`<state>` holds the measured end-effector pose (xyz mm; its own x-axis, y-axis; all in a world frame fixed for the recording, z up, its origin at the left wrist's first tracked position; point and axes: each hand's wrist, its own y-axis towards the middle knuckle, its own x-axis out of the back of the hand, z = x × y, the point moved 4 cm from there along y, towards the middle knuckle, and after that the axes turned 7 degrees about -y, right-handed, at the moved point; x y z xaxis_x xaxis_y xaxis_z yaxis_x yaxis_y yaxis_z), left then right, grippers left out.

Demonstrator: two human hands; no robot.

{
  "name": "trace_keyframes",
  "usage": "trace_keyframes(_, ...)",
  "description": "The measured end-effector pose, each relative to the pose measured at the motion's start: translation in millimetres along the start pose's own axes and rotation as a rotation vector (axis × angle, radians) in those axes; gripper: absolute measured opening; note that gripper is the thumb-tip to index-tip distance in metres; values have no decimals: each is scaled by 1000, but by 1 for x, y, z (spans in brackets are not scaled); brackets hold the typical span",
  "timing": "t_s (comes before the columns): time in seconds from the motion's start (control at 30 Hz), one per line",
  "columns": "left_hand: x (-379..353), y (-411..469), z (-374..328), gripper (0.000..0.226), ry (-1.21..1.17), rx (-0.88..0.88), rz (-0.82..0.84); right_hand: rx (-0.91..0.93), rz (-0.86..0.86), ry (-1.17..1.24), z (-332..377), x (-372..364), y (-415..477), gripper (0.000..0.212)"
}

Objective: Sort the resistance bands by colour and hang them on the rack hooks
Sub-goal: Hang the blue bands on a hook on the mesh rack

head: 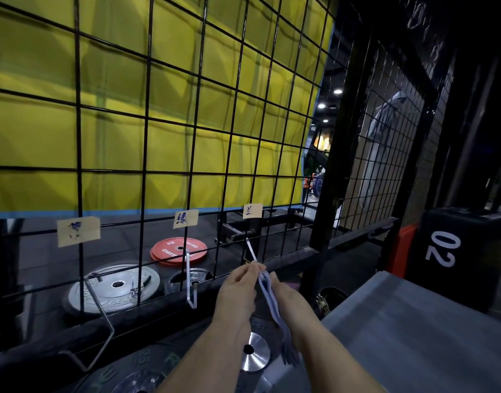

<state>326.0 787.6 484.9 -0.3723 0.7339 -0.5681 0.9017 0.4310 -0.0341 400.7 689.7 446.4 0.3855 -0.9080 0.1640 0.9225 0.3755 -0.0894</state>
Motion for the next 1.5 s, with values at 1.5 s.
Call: trace_keyframes(1.5,17,-15,9,15,539,-339,-69,151,135,-56,-28,-15,-1,44)
